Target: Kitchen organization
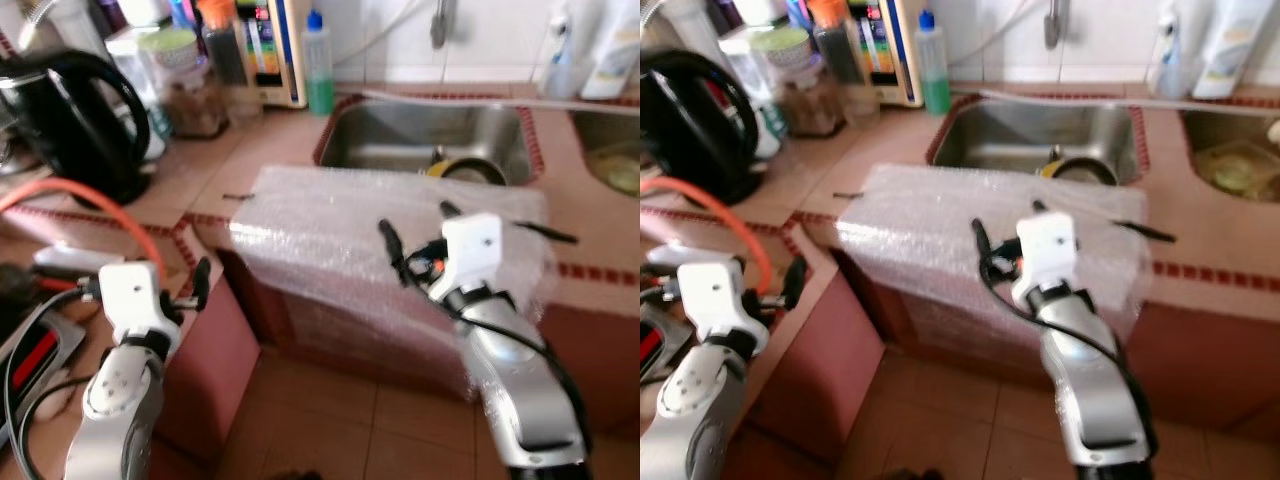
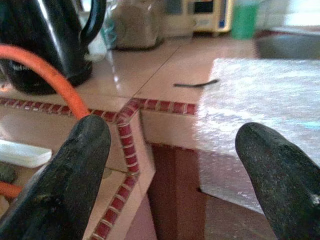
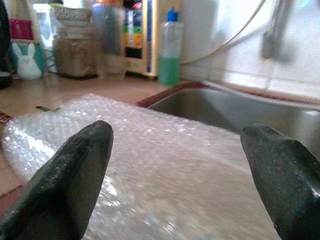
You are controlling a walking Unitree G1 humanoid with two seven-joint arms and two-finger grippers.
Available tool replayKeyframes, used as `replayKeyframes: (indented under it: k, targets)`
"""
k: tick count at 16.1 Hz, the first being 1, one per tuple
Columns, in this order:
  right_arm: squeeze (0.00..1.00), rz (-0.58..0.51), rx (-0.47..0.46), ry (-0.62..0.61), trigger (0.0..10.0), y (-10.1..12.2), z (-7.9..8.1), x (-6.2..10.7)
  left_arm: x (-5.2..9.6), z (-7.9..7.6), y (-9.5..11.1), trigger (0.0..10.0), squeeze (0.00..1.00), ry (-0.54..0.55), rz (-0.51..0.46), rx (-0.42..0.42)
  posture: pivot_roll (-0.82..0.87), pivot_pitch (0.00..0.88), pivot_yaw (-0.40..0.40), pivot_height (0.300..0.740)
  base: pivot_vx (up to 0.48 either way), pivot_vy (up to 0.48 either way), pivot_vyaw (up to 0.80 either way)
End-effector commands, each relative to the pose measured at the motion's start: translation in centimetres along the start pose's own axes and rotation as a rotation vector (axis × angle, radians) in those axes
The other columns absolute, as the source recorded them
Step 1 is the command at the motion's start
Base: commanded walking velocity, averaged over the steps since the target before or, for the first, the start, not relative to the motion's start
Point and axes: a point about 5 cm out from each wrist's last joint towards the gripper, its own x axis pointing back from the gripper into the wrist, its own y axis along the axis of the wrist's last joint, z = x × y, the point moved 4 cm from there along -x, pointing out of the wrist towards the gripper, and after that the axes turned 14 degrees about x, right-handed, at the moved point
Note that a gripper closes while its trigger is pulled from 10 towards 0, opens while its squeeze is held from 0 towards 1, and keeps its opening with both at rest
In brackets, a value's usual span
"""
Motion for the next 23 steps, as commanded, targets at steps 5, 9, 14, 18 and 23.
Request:
replayKeyframes:
  k: [5, 9, 14, 18, 23]
  targets:
    - [0.0, -0.02, -0.003, 0.002, 10.0, 0.5, 0.4, -0.3, -0.1, -0.3, -0.3, 10.0, 0.0, -0.018, 0.008, -0.024, -0.19, 0.091, 0.116, 0.74, 0.0, 0.0, 0.0]
    - [0.0, -0.016, 0.014, 0.015, 10.0, 0.2, 0.2, -0.3, -0.2, -0.5, -0.5, 10.0, 0.0, -0.02, 0.01, -0.023, -0.19, 0.088, 0.112, 0.74, 0.0, 0.0, 0.0]
    - [0.0, -0.028, 0.048, 0.035, 10.0, 0.5, 0.6, -0.3, -0.3, -1.2, -0.4, 10.0, 0.0, -0.05, 0.0, -0.007, -0.19, 0.085, 0.107, 0.74, 0.0, 0.0, 0.76]
    - [0.0, -0.031, 0.06, 0.05, 10.0, 0.3, 0.7, -0.1, 0.3, -0.8, -1.2, 10.0, 0.0, -0.053, 0.023, -0.08, -0.19, 0.086, 0.112, 0.74, 0.0, 0.0, 0.8]
    - [0.0, -0.029, 0.065, 0.051, 10.0, 0.2, 0.6, -0.1, 0.1, -1.1, -0.9, 10.0, 0.0, -0.066, 0.014, -0.076, -0.19, 0.09, 0.114, 0.74, 0.0, 0.0, 0.8]
